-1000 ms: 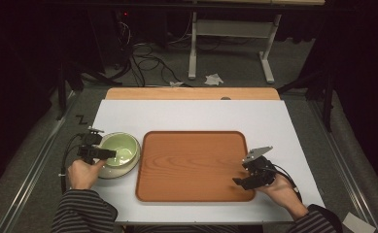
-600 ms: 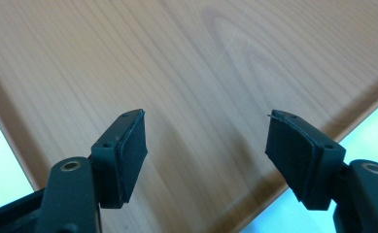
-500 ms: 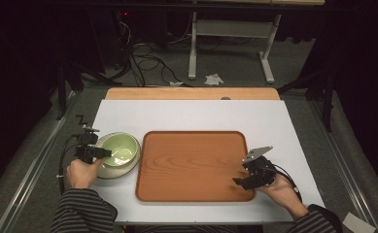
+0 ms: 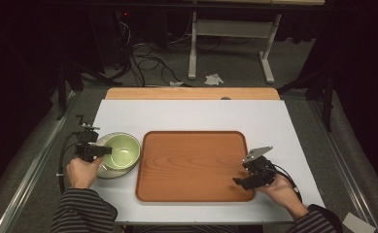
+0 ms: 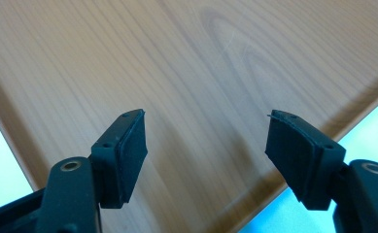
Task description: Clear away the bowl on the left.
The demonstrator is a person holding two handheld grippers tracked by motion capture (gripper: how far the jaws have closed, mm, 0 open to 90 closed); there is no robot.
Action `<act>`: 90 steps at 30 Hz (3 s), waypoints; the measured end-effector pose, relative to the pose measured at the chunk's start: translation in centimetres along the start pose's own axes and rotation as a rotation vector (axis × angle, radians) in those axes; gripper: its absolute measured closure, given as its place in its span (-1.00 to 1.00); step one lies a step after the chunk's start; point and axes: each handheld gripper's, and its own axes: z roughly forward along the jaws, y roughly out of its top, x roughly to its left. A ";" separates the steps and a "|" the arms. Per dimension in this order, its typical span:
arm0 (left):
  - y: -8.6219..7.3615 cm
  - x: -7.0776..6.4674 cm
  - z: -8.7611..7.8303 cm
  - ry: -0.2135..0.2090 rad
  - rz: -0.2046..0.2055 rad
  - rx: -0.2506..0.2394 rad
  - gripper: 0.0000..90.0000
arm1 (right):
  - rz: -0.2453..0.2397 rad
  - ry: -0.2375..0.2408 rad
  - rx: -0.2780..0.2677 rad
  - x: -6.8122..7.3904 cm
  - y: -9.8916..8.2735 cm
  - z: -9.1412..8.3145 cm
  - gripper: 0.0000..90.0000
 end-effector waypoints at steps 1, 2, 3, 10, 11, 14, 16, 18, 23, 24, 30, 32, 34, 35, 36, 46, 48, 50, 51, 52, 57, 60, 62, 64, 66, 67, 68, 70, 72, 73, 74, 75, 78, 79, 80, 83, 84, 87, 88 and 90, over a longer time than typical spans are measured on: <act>0.0 0.0 -0.1 -0.009 -0.001 -0.006 0.86 | 0.001 0.000 -0.001 0.0 0.0 0.0 -0.27; 0.0 0.0 -0.3 -0.018 -0.003 -0.014 0.86 | 0.001 0.000 -0.001 0.0 0.0 0.0 -0.27; 0.0 -0.1 -0.4 -0.023 -0.003 -0.020 0.86 | 0.002 0.002 -0.001 0.0 0.0 0.0 -0.27; 0.1 -0.6 -1.2 -0.030 0.022 -0.046 0.86 | 0.002 -0.001 0.000 0.0 0.0 0.0 -0.27; 0.1 -0.8 -1.5 -0.039 0.026 -0.056 0.86 | 0.001 -0.001 -0.001 0.0 0.0 0.0 -0.27; 0.3 -1.3 -1.7 -0.046 0.040 -0.064 0.86 | 0.004 0.000 0.001 0.0 0.0 0.1 -0.27; 0.4 -1.7 -1.7 -0.050 0.052 -0.067 0.86 | 0.010 -0.002 0.000 0.0 0.0 0.0 -0.27; 0.5 -2.0 -1.6 -0.055 0.066 -0.066 0.86 | 0.009 -0.003 0.000 0.0 0.0 0.0 -0.27; 0.6 -2.9 -1.6 -0.080 0.088 -0.067 0.86 | 0.001 -0.001 0.005 0.0 0.0 0.1 -0.27; 0.7 -3.1 -1.7 -0.083 0.092 -0.067 0.86 | 0.000 -0.002 0.003 0.0 0.0 0.1 -0.27; 1.2 -4.3 -1.7 -0.127 0.119 -0.074 0.86 | 0.006 -0.006 0.008 -0.1 0.0 0.1 -0.28; 1.3 -4.8 -1.7 -0.137 0.130 -0.076 0.86 | 0.008 -0.004 0.008 0.0 0.0 0.1 -0.27; 1.5 -5.1 -1.7 -0.147 0.135 -0.076 0.86 | 0.006 -0.003 0.007 0.0 0.0 0.1 -0.27; 1.5 -5.3 -1.7 -0.153 0.140 -0.075 0.86 | 0.005 -0.005 0.007 -0.1 0.0 0.1 -0.27; 1.6 -5.5 -1.7 -0.158 0.144 -0.075 0.85 | 0.006 -0.002 0.006 -0.1 0.0 0.2 -0.28; 2.3 -7.1 -1.7 -0.200 0.184 -0.071 0.85 | 0.009 -0.005 0.010 -0.1 -0.1 0.3 -0.28; 2.5 -7.5 -1.6 -0.196 0.197 -0.070 0.85 | 0.016 -0.005 0.014 -0.2 -0.1 0.3 -0.28; 2.7 -7.9 -1.5 -0.200 0.208 -0.067 0.85 | 0.016 -0.006 0.013 -0.2 -0.1 0.3 -0.28; 2.9 -8.3 -1.4 -0.207 0.214 -0.065 0.85 | 0.017 -0.007 0.013 -0.2 -0.1 0.3 -0.28; 3.0 -8.6 -1.3 -0.213 0.218 -0.064 0.85 | 0.008 -0.008 0.013 -0.2 -0.1 0.3 -0.28; 3.3 -9.9 -0.9 -0.224 0.249 -0.054 0.85 | 0.010 -0.012 0.012 -0.1 -0.1 0.3 -0.28; 3.8 -11.3 -0.4 -0.238 0.279 -0.047 0.85 | 0.005 -0.015 0.022 -0.2 -0.1 0.3 -0.28; 4.0 -11.8 -0.1 -0.245 0.296 -0.040 0.85 | 0.001 -0.014 0.015 -0.2 -0.1 0.3 -0.28; 4.1 -12.4 0.1 -0.245 0.311 -0.031 0.85 | 0.011 -0.014 0.017 -0.1 -0.1 0.3 -0.28; 4.1 -12.9 0.2 -0.251 0.324 -0.027 0.85 | 0.006 -0.015 0.018 -0.1 -0.1 0.3 -0.28; 4.2 -13.1 0.3 -0.255 0.329 -0.025 0.85 | 0.005 -0.015 0.017 -0.1 -0.1 0.3 -0.28; 4.2 -13.3 0.4 -0.261 0.331 -0.023 0.85 | 0.006 -0.014 0.016 -0.1 -0.1 0.3 -0.28; 4.3 -13.7 0.5 -0.268 0.341 -0.018 0.85 | 0.010 -0.014 0.020 -0.1 -0.1 0.3 -0.28; 4.4 -14.1 0.8 -0.277 0.344 -0.018 0.85 | 0.003 -0.015 0.017 -0.2 -0.1 0.3 -0.28; 4.4 -14.1 0.8 -0.277 0.344 -0.018 0.85 | 0.003 -0.015 0.017 -0.2 -0.1 0.3 -0.28; 4.5 -14.6 1.0 -0.281 0.355 -0.010 0.85 | 0.005 -0.017 0.016 -0.2 -0.1 0.3 -0.28; 4.5 -14.8 1.1 -0.282 0.362 -0.007 0.85 | 0.007 -0.017 0.016 -0.2 -0.1 0.3 -0.28; 4.6 -15.5 1.3 -0.298 0.371 0.002 0.85 | 0.005 -0.016 0.017 -0.1 -0.1 0.3 -0.28; 4.6 -15.6 1.4 -0.302 0.373 0.000 0.85 | 0.006 -0.016 0.016 -0.1 -0.1 0.3 -0.28; 4.6 -15.9 1.5 -0.306 0.374 0.002 0.86 | 0.007 -0.015 0.016 -0.1 -0.1 0.3 -0.28; 4.8 -16.3 1.8 -0.308 0.383 0.009 0.85 | 0.003 -0.016 0.017 -0.2 -0.1 0.3 -0.28; 4.9 -16.4 2.0 -0.312 0.377 0.010 0.85 | 0.006 -0.017 0.014 -0.2 -0.1 0.3 -0.28; 4.9 -16.7 2.4 -0.315 0.381 0.022 0.85 | 0.008 -0.020 0.016 -0.1 -0.1 0.2 -0.28; 4.9 -16.9 2.5 -0.314 0.387 0.026 0.85 | 0.013 -0.018 0.018 -0.1 -0.1 0.2 -0.28; 4.9 -17.2 2.7 -0.322 0.384 0.032 0.85 | 0.006 -0.016 0.018 -0.1 -0.1 0.3 -0.28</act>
